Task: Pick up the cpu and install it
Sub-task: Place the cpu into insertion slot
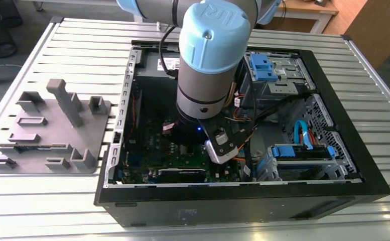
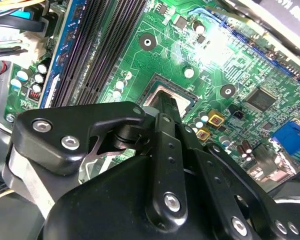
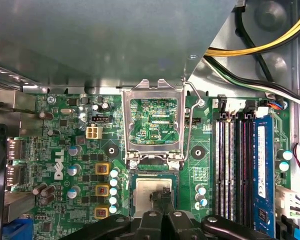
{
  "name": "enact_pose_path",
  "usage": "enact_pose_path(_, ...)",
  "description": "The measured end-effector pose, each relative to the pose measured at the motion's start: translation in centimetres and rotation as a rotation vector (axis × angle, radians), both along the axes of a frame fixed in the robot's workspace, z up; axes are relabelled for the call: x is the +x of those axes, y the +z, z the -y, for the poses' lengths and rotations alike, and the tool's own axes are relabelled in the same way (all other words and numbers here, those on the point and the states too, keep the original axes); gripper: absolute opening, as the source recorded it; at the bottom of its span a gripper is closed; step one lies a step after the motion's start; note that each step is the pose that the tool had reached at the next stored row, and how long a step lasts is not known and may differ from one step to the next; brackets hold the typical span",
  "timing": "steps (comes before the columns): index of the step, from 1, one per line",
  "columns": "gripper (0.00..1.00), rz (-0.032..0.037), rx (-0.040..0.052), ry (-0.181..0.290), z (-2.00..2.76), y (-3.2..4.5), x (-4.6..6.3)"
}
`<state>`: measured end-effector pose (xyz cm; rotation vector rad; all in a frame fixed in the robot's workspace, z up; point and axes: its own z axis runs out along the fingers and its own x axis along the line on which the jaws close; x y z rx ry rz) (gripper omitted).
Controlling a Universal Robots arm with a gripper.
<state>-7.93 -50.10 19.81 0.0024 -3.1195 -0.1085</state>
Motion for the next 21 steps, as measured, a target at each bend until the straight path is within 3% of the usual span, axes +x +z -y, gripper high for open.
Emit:
enact_pose_path(9,0.11,0.0032,0.0,-0.002,-0.01,-0.08,-0.76)
enact_pose_path(21,0.11,0.0033,0.0,-0.022,-0.08,-0.24,-0.79)
